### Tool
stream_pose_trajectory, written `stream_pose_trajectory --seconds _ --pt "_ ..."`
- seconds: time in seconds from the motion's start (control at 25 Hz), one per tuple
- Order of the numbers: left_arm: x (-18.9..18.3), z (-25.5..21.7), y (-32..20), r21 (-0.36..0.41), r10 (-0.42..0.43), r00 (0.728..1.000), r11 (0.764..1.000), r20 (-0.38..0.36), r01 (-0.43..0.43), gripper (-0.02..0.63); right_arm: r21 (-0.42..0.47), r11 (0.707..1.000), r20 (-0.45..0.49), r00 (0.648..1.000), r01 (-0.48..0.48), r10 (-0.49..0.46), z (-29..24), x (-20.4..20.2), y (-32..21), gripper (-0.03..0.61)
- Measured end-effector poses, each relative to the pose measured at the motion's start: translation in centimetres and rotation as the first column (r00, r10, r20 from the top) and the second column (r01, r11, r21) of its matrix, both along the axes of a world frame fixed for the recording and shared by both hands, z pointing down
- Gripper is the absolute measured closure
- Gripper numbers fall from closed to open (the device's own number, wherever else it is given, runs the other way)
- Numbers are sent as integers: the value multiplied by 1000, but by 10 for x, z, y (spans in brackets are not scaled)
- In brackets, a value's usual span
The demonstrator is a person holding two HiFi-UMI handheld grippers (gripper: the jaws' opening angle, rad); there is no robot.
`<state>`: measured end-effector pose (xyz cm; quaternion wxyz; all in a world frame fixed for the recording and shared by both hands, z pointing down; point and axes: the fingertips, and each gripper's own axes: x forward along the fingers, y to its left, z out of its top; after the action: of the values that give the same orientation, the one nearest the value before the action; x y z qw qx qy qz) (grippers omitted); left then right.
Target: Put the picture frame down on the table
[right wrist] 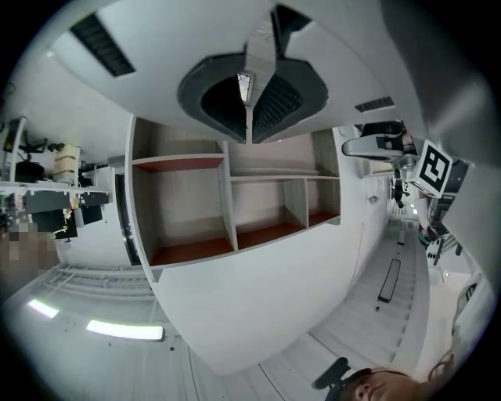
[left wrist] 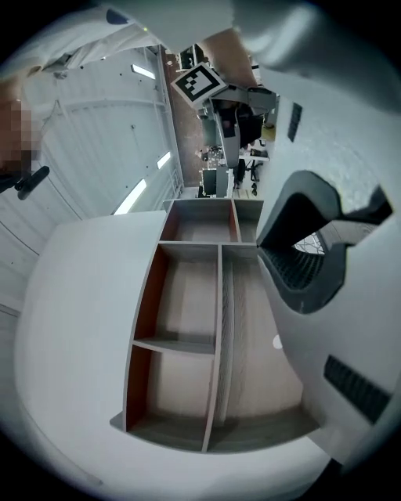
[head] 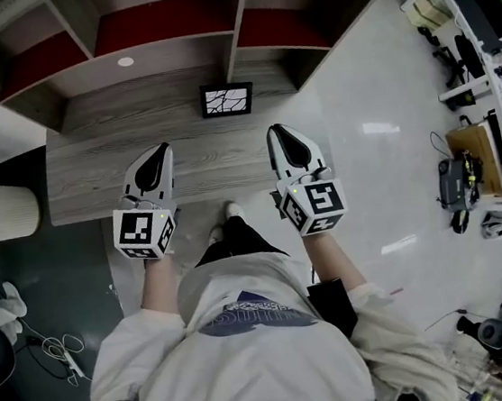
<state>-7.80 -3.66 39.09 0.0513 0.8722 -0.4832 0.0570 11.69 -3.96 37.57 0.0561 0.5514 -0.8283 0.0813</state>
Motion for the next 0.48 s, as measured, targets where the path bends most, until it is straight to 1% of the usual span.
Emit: stream_pose_trajectory --seconds 0.24,0.36,0.48 --pt "-18 -10 15 36 28 999 999 34 -30 607 26 998 -35 998 -60 61 -2 -21 28 560" --pt "-21 -17 20 62 15 999 998 46 -18 607 40 994 -52 994 -98 100 -1 -13 35 570" --pt "-23 -28 22 99 -25 999 995 43 20 607 64 989 -66 988 -132 136 -8 2 37 578"
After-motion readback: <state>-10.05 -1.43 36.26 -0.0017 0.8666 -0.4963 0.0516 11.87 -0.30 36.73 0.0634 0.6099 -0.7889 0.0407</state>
